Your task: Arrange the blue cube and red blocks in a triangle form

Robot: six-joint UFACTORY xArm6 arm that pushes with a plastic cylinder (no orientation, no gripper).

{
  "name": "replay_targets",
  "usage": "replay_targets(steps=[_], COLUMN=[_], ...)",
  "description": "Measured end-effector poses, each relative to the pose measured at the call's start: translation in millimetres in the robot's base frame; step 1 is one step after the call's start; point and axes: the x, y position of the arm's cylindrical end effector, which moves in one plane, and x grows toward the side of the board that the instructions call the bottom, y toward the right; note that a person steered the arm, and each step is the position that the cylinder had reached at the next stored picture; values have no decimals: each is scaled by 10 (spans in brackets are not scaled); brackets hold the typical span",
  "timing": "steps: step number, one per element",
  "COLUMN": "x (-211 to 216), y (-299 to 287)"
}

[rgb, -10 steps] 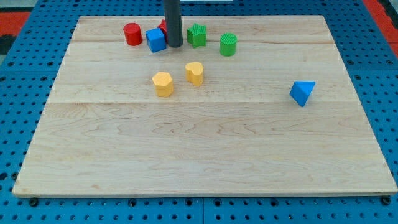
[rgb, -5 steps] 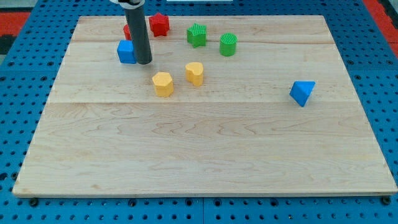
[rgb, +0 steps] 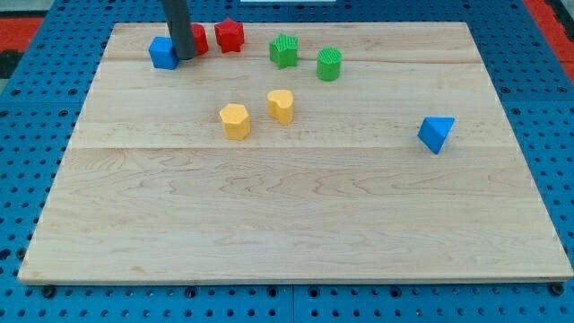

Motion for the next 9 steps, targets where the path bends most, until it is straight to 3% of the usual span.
replay_targets(steps=[1, 3, 5, 6, 7, 8, 9], x=[12, -503, -707, -707, -647, -162, -75], y=[-13, -6, 118, 118, 594, 1395, 1509])
